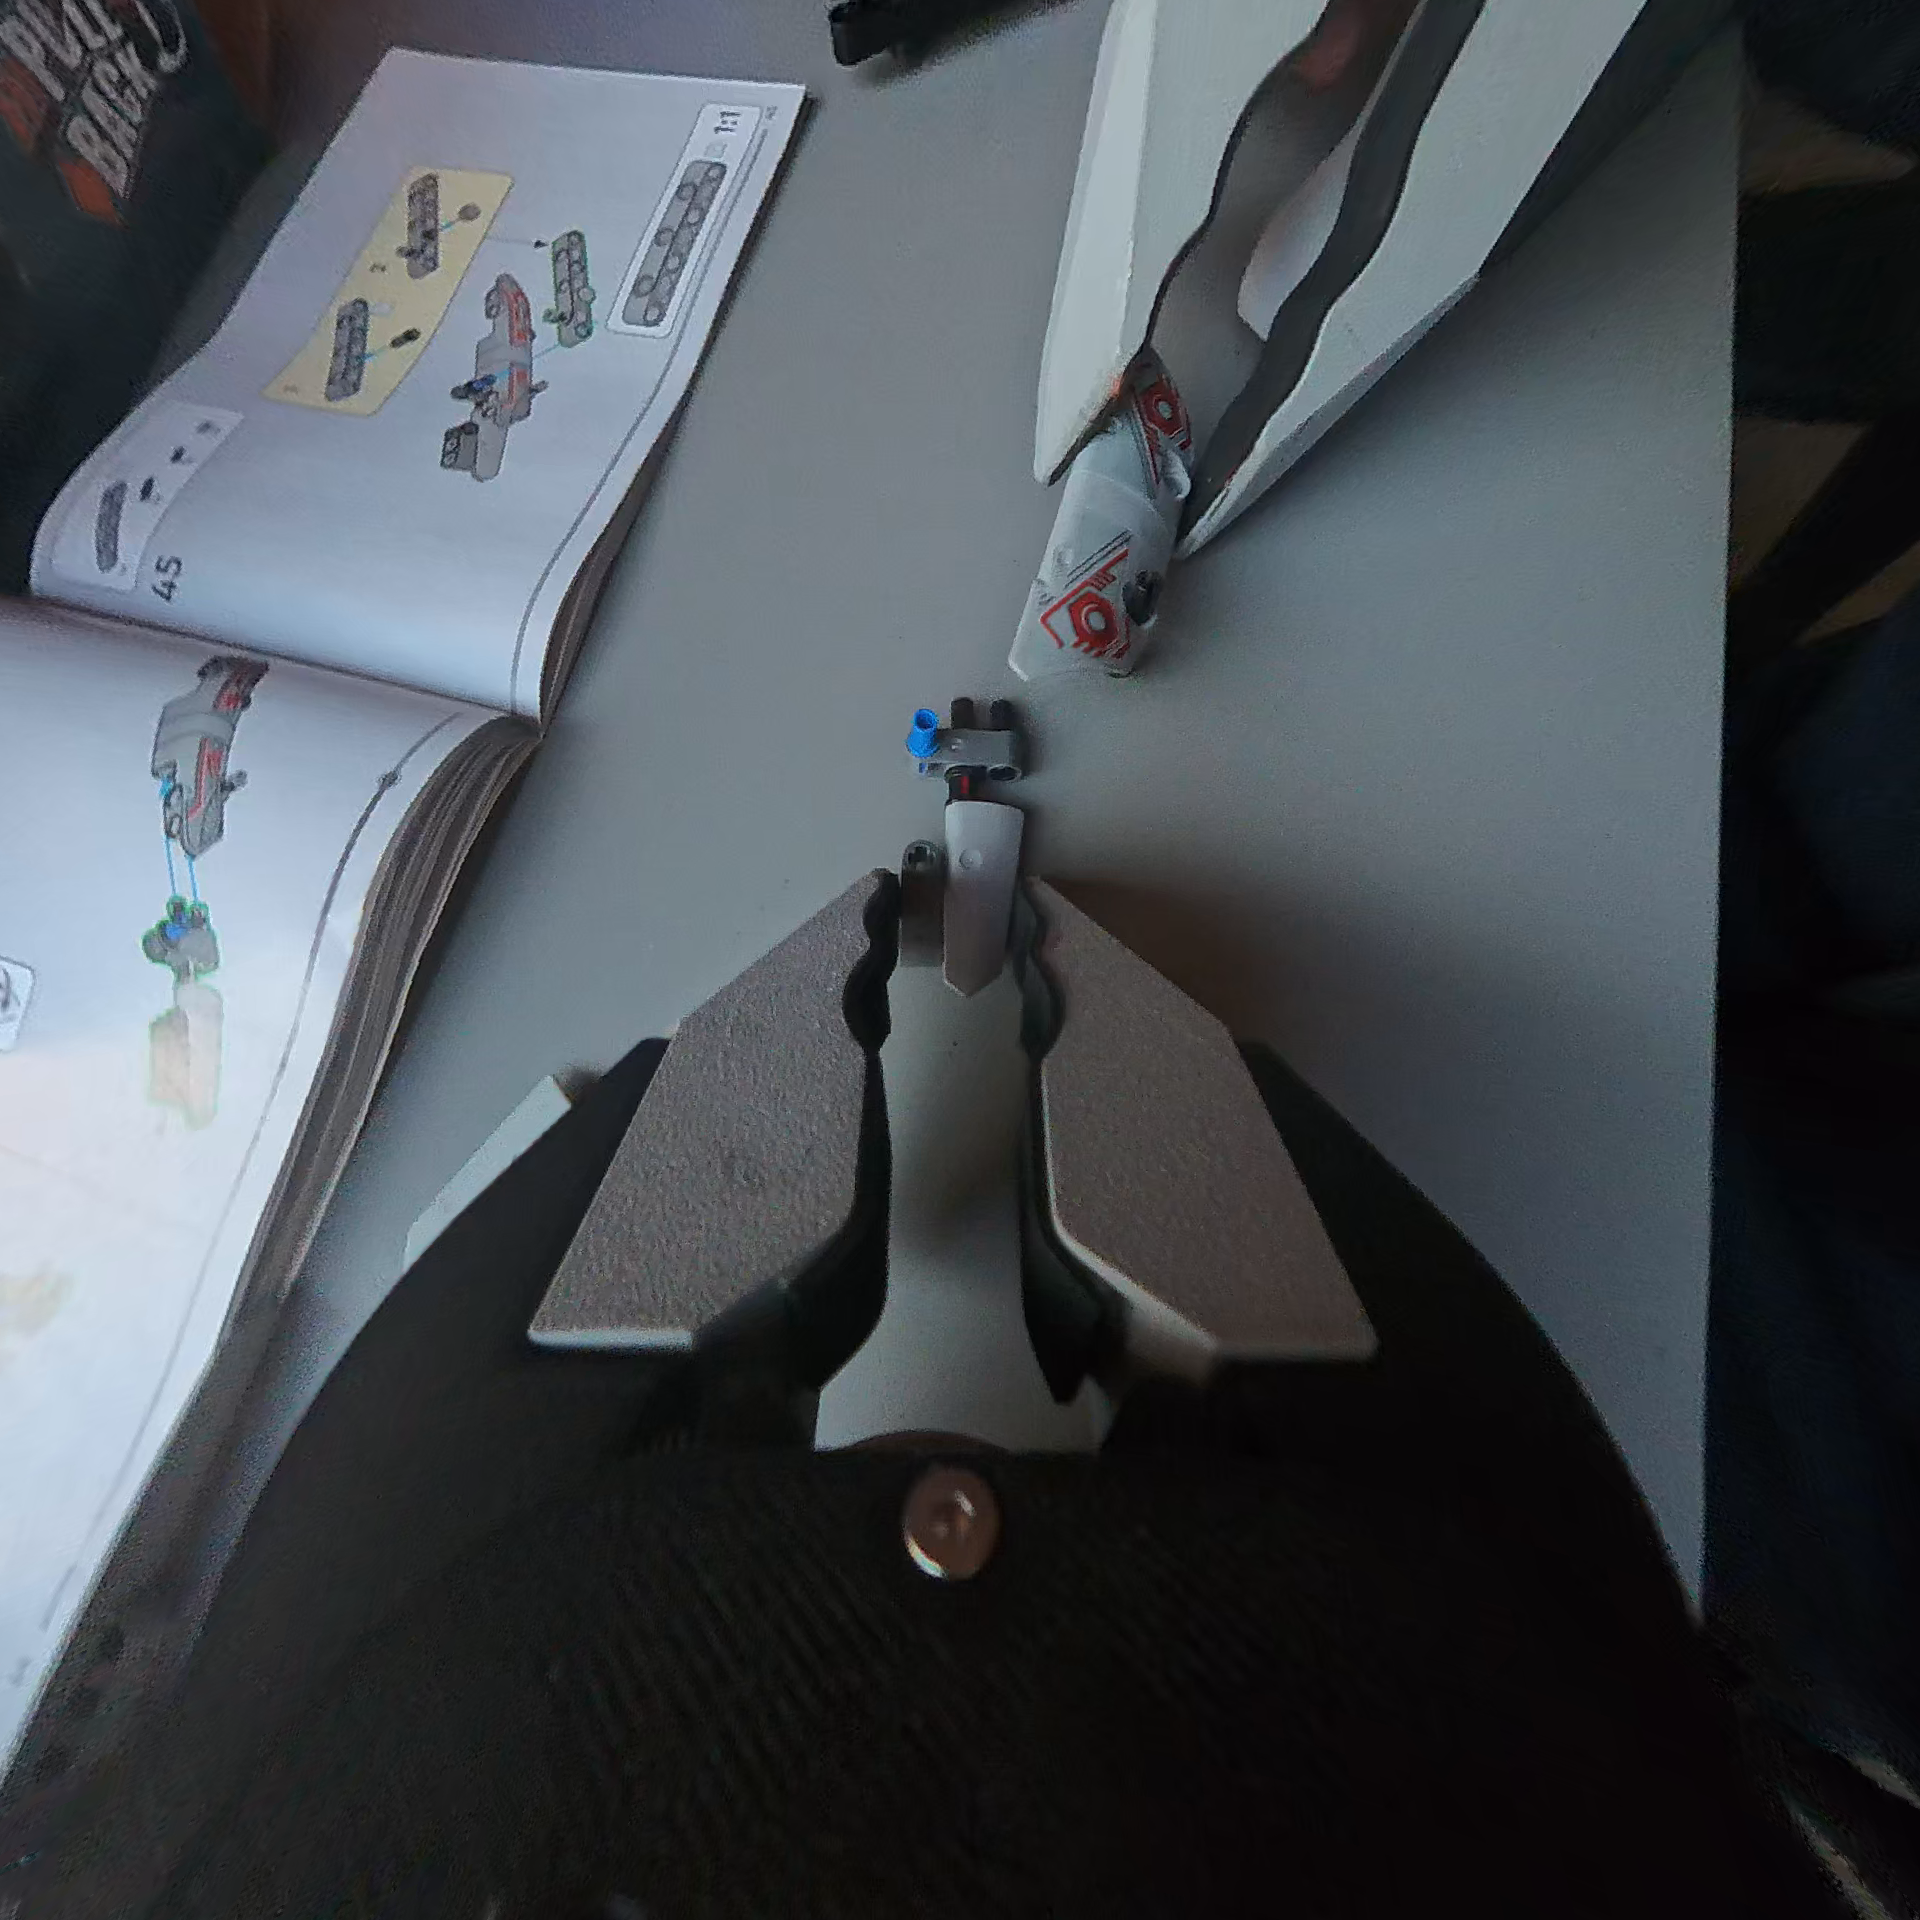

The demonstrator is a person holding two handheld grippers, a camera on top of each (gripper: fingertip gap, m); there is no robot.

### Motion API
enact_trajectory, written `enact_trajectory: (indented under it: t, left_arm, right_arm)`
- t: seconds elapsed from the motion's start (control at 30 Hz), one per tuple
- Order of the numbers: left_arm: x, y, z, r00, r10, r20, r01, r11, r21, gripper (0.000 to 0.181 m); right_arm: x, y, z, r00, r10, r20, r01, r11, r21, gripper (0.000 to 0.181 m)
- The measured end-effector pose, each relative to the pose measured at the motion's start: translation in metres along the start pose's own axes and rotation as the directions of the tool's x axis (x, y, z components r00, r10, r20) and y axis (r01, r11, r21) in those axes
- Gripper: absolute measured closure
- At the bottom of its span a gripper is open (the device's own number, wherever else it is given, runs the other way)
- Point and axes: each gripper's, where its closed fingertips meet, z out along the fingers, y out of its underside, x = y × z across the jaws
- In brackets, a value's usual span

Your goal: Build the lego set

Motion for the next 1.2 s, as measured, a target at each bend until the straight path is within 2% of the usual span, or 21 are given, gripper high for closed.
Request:
enact_trajectory:
  t: [0.03,0.2,0.3,0.6,0.73,0.9,1.03,1.13,1.2]
  left_arm:
    - [-0.001,0.001,-0.002,1.000,-0.028,-0.011,0.028,1.000,0.007,0.163]
    - [-0.009,0.013,-0.012,0.992,-0.121,-0.030,0.120,0.993,-0.008,0.163]
    - [-0.013,0.011,-0.016,0.984,-0.172,-0.048,0.173,0.985,0.022,0.154]
    - [-0.010,0.013,-0.016,0.963,-0.233,-0.139,0.235,0.972,0.002,0.145]
    - [-0.010,0.013,-0.015,0.971,-0.207,-0.118,0.208,0.978,0.001,0.141]
    - [-0.007,0.014,-0.015,0.979,-0.173,-0.112,0.173,0.985,-0.006,0.145]
    - [-0.004,0.013,-0.014,0.970,-0.188,-0.155,0.188,0.982,-0.014,0.160]
    - [-0.004,0.012,-0.012,0.969,-0.184,-0.165,0.184,0.983,-0.018,0.164]
    - [-0.005,0.011,-0.011,0.970,-0.179,-0.165,0.179,0.984,-0.018,0.164]
  right_arm:
    - [0.002,0.000,-0.001,1.000,0.022,0.005,-0.022,1.000,0.013,0.157]
    - [0.013,0.001,-0.004,0.989,0.141,0.033,-0.144,0.987,0.078,0.157]
    - [0.016,0.002,-0.004,0.978,0.199,0.065,-0.205,0.973,0.102,0.156]
    - [0.030,0.009,-0.001,0.930,0.341,0.138,-0.357,0.927,0.118,0.157]
    - [0.033,-0.001,-0.009,0.900,0.398,0.180,-0.428,0.885,0.184,0.156]
    - [0.029,-0.007,-0.011,0.873,0.437,0.218,-0.477,0.857,0.193,0.156]
    - [0.029,-0.021,-0.024,0.789,0.500,0.357,-0.598,0.759,0.259,0.156]
    - [0.034,-0.031,-0.041,0.677,0.529,0.512,-0.719,0.623,0.308,0.168]
    - [0.042,-0.030,-0.047,0.622,0.549,0.559,-0.771,0.551,0.317,0.181]
